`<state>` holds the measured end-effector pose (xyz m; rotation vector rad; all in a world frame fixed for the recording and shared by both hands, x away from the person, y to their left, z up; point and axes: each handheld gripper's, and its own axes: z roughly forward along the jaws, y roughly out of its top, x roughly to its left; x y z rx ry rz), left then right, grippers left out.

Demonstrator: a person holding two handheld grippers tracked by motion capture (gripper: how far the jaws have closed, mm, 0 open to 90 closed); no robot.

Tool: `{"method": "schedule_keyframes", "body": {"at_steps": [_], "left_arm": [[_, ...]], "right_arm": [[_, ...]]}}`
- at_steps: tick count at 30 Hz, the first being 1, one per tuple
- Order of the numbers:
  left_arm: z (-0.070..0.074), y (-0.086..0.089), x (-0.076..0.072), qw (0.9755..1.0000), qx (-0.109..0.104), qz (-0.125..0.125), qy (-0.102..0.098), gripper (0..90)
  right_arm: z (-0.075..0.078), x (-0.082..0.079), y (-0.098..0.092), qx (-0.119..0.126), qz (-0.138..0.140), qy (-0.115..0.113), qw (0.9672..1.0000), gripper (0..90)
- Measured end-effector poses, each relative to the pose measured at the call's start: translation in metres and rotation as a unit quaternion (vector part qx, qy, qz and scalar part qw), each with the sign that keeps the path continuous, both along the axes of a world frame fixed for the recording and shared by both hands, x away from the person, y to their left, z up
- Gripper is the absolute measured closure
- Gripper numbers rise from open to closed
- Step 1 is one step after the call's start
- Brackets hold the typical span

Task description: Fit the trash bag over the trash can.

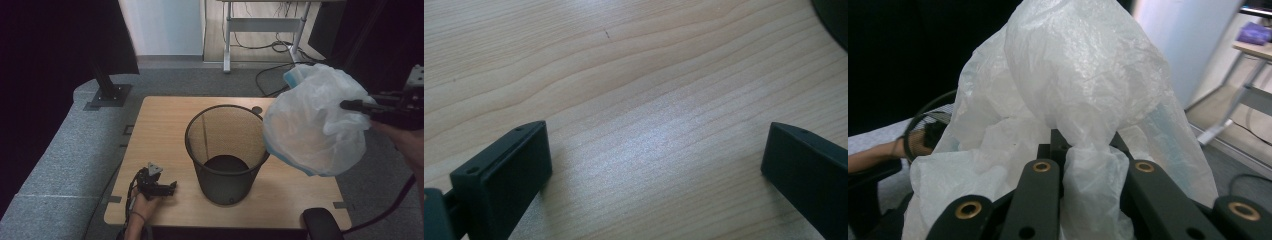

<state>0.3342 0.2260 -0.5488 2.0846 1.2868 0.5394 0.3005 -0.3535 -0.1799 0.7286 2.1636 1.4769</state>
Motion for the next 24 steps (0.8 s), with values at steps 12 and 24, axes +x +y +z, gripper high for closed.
{"method": "schedule_keyframes", "body": {"at_steps": [12,24], "left_arm": [[0.0,0.0,0.0,1.0,0.0,0.0,0.0,0.0],[0.0,0.0,0.0,1.0,0.0,0.0,0.0,0.0]], "right_arm": [[-0.004,0.024,0.068,0.003,0.08,0.012,0.9967,81.1],[-0.016,0.044,0.12,0.009,0.132,0.025,0.9909,81.1]]}}
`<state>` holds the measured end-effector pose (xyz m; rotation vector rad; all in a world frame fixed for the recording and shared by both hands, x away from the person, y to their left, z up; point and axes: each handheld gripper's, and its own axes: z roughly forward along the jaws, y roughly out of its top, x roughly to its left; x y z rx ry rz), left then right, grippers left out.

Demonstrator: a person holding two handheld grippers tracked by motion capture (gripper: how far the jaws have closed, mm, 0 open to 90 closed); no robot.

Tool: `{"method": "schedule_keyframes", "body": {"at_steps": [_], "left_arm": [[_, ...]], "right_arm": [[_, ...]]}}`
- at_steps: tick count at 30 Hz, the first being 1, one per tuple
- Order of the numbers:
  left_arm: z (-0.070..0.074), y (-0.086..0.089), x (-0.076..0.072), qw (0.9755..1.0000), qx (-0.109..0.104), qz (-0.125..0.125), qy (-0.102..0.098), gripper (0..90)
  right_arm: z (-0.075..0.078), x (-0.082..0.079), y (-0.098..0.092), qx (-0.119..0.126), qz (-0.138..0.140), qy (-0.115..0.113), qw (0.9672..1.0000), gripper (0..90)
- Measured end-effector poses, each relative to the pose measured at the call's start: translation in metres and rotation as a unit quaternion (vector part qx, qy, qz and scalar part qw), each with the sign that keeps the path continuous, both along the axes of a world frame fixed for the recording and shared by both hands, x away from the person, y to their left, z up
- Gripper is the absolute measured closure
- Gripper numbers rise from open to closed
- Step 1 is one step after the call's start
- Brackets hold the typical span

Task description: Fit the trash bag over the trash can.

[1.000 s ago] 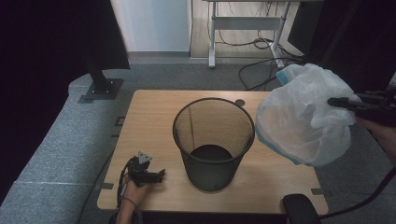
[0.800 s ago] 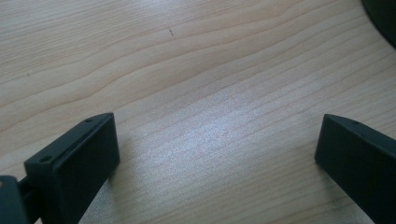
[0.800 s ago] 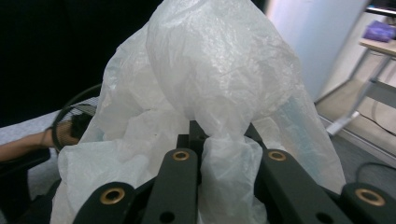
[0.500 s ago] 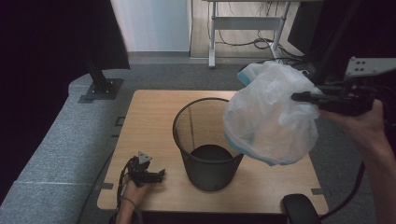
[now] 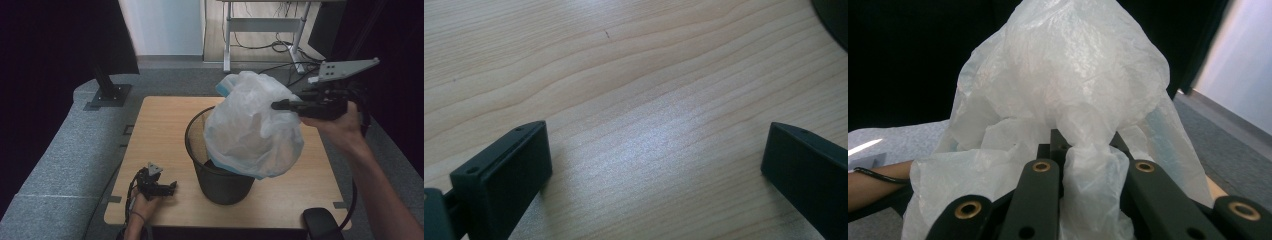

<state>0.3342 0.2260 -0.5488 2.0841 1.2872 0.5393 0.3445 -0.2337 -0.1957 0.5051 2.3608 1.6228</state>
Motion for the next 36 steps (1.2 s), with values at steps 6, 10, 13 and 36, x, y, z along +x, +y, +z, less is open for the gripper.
{"method": "schedule_keyframes", "body": {"at_steps": [6,10,13,36], "left_arm": [[0.0,0.0,0.0,1.0,0.0,0.0,0.0,0.0],[0.0,0.0,0.0,1.0,0.0,0.0,0.001,0.0],[0.0,0.0,0.0,1.0,0.0,0.0,0.001,0.0],[0.0,0.0,0.0,1.0,0.0,0.0,0.0,0.0]], "right_arm": [[-0.008,0.012,0.024,0.012,0.022,0.014,0.9996,81.0],[-0.011,0.019,0.038,0.022,0.034,0.024,0.9989,81.1],[-0.014,0.023,0.049,0.017,0.038,0.025,0.9988,81.0],[-0.05,0.046,0.114,-0.06,0.024,0.02,0.9977,80.9]]}}
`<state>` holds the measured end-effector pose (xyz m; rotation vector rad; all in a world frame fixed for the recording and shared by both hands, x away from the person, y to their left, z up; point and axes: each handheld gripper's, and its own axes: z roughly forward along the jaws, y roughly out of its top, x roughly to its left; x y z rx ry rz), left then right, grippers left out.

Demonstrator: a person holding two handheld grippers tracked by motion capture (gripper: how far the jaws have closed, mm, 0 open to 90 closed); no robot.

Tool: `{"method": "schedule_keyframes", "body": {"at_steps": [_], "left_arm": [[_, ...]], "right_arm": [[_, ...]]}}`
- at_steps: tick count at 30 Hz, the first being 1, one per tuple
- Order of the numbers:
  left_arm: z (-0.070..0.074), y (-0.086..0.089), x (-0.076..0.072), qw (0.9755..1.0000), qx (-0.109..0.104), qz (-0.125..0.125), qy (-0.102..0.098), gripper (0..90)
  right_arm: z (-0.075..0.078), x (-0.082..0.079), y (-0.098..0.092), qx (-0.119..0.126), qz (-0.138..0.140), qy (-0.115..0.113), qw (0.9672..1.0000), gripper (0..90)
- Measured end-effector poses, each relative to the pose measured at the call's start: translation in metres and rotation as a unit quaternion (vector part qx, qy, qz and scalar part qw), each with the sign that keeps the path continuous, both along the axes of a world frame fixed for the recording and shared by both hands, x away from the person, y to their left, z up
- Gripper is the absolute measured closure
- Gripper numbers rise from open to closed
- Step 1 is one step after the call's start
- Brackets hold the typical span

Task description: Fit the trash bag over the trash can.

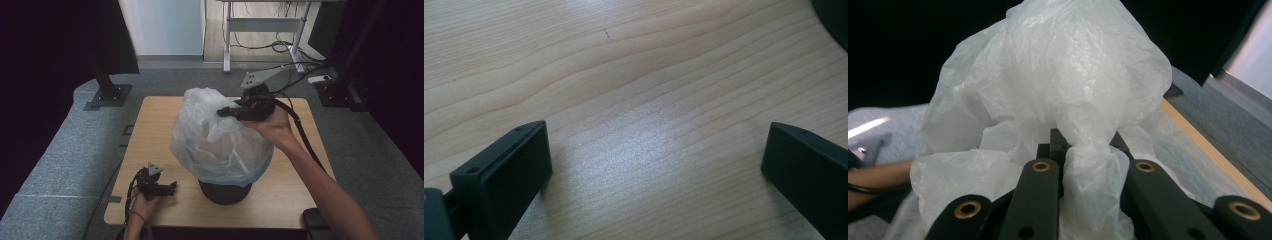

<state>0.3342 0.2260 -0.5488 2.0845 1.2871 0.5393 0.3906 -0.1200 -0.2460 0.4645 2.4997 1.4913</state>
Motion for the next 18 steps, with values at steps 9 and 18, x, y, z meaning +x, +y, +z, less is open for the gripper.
{"method": "schedule_keyframes", "body": {"at_steps": [9,18], "left_arm": [[0.0,0.0,0.0,1.0,0.0,-0.001,0.001,0.0],[0.0,0.0,0.0,1.0,0.0,0.0,0.0,0.0]], "right_arm": [[-0.017,0.007,-0.003,-0.098,-0.047,-0.023,0.9938,80.4],[-0.015,0.009,-0.017,-0.108,-0.031,0.028,0.9933,28.0]]}}
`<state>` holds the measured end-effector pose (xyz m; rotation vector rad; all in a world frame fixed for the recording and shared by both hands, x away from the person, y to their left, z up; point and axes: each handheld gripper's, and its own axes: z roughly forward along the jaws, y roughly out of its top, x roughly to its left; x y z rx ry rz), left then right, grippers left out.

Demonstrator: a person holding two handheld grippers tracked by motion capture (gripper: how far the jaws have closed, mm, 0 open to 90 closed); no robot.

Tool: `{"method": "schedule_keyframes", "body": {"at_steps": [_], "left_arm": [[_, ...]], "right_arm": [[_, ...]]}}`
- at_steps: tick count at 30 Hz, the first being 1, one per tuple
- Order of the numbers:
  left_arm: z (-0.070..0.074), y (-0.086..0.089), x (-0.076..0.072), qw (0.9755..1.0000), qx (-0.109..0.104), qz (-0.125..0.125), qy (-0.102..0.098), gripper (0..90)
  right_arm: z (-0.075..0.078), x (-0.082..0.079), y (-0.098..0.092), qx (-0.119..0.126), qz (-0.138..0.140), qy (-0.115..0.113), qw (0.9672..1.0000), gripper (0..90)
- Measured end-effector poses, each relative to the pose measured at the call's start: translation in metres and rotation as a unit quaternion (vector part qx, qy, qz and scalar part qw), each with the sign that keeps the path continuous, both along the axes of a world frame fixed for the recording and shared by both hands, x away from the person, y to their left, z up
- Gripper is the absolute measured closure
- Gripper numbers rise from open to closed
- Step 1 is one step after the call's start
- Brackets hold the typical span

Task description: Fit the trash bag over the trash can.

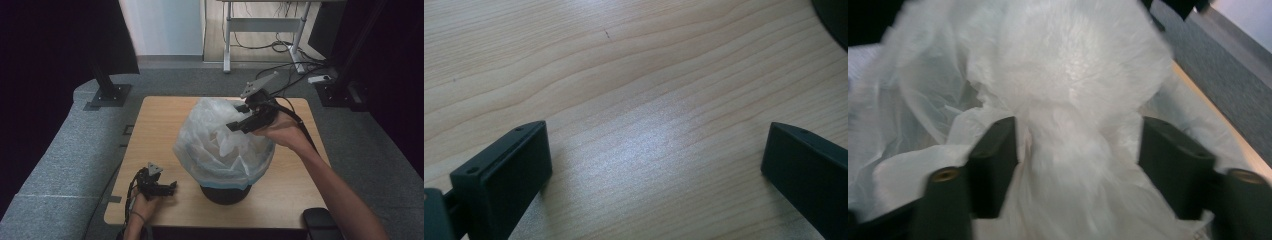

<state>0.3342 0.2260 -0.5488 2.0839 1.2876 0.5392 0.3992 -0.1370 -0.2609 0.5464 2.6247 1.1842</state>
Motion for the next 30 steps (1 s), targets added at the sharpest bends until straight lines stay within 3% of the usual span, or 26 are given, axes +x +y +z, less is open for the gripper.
{"method": "schedule_keyframes", "body": {"at_steps": [1,2,5,9,12,13,14,16,19,20,21,23,24,25,26,27,30], "left_arm": [[0.0,0.0,0.0,1.0,0.0,0.0,0.0,0.0],[0.0,0.0,0.0,1.0,0.0,0.0,0.0,0.0],[0.0,0.0,0.0,1.0,0.0,-0.002,0.001,0.0],[0.0,0.0,0.0,1.0,0.0,-0.002,0.001,0.0],[0.0,0.0,0.0,1.0,0.0,-0.002,0.001,0.0],[0.0,0.0,0.0,1.0,0.0,-0.002,0.001,0.0],[0.0,0.0,0.0,1.0,0.0,-0.002,0.001,0.0],[0.0,0.0,0.0,1.0,0.0,-0.002,0.001,0.0],[0.0,0.0,0.0,1.0,0.0,-0.002,0.001,0.0],[0.0,0.0,0.0,1.0,0.0,-0.002,0.001,0.0],[0.0,0.0,0.0,1.0,0.0,-0.002,0.001,0.0],[0.0,0.0,0.0,1.0,0.0,-0.002,0.001,0.0],[0.0,0.0,0.0,1.0,0.0,-0.002,0.001,0.0],[0.0,0.0,0.0,1.0,0.0,-0.002,0.001,0.0],[0.0,0.0,0.0,1.0,0.0,-0.002,0.001,0.0],[0.0,0.0,0.0,1.0,0.0,-0.002,0.001,0.0],[0.0,0.0,0.001,1.0,0.0,-0.003,0.001,0.0]], "right_arm": [[0.011,-0.002,-0.006,0.025,0.001,0.004,0.9997,25.6],[0.011,-0.002,-0.006,0.025,0.001,0.004,0.9997,25.6],[0.032,-0.005,-0.011,0.055,-0.005,-0.006,0.9985,26.1],[0.046,-0.004,0.003,0.07,0.004,-0.025,0.9972,41.1],[0.037,0.004,0.024,0.045,0.014,-0.016,0.9988,53.2],[0.024,0.011,0.036,0.009,0.009,-0.017,0.9998,64.0],[0.024,0.011,0.036,0.009,0.009,-0.017,0.9998,64.0],[0.008,0.019,0.043,-0.019,0.009,-0.004,0.9998,71.6],[-0.017,0.027,0.05,-0.059,0.013,0.021,0.9979,76.4],[-0.032,0.03,0.054,-0.094,0.011,0.031,0.9951,77.6],[-0.032,0.03,0.054,-0.094,0.011,0.031,0.9951,77.6],[-0.042,0.032,0.056,-0.131,0.01,0.039,0.9906,77.6],[-0.044,0.031,0.056,-0.145,0.015,0.042,0.9884,68.9],[-0.044,0.031,0.056,-0.145,0.015,0.042,0.9884,68.9],[-0.037,0.027,0.051,-0.131,0.013,0.03,0.9908,53.9],[-0.037,0.027,0.051,-0.131,0.013,0.03,0.9908,53.9],[-0.016,0.017,0.04,-0.079,0.023,0.026,0.9963,41.8]]}}
